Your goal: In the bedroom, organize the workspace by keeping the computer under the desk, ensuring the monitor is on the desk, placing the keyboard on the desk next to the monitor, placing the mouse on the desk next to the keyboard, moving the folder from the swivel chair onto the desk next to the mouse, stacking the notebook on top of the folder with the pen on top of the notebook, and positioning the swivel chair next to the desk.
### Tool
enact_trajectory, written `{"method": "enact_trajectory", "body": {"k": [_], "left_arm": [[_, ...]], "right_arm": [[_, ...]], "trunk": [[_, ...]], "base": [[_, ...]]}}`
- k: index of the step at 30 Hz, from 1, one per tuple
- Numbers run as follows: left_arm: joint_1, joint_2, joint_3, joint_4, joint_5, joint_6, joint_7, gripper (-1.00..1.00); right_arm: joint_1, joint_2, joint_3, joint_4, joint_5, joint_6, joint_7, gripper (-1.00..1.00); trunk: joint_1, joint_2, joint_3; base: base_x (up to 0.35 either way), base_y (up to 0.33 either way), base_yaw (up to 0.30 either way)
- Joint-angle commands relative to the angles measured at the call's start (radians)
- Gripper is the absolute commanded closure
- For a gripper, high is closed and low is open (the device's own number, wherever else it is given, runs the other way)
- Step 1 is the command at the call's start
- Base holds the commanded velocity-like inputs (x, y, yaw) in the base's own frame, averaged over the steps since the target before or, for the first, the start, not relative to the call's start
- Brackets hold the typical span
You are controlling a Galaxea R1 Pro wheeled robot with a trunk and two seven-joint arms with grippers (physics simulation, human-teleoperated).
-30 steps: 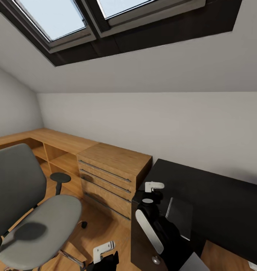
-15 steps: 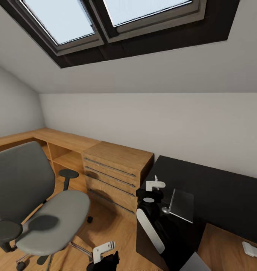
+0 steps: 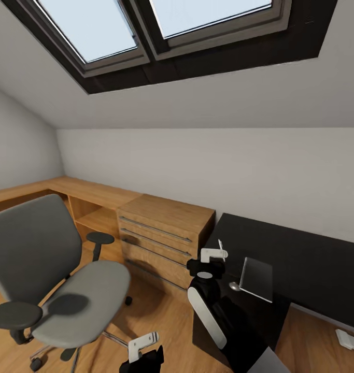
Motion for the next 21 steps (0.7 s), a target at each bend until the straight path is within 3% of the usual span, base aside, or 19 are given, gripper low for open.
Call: {"method": "enact_trajectory", "body": {"k": [1,12,18,21], "left_arm": [[-0.002,0.001,-0.003,-0.001,0.008,-0.007,0.004,-1.00],[-0.002,0.001,-0.003,0.000,0.009,-0.007,0.004,-1.00],[-0.002,0.001,-0.002,0.000,0.009,-0.008,0.006,-1.00],[-0.002,0.000,0.031,-0.002,0.009,-0.008,0.009,-1.00]], "right_arm": [[-0.001,0.000,0.002,-0.002,-0.006,0.005,-0.008,-1.00],[-0.001,0.001,0.002,-0.005,-0.007,0.004,-0.009,-1.00],[-0.001,0.001,0.001,-0.004,-0.007,0.003,-0.009,-1.00],[-0.001,0.000,-0.001,-0.005,-0.007,-0.004,-0.009,-1.00]], "trunk": [[0.000,-0.001,-0.001],[0.000,-0.001,0.010],[0.000,-0.001,0.015],[0.000,-0.001,0.017]], "base": [[-0.042,0.055,0.000],[-0.141,0.287,-0.235],[-0.086,0.071,-0.263],[-0.015,0.010,-0.270]]}}
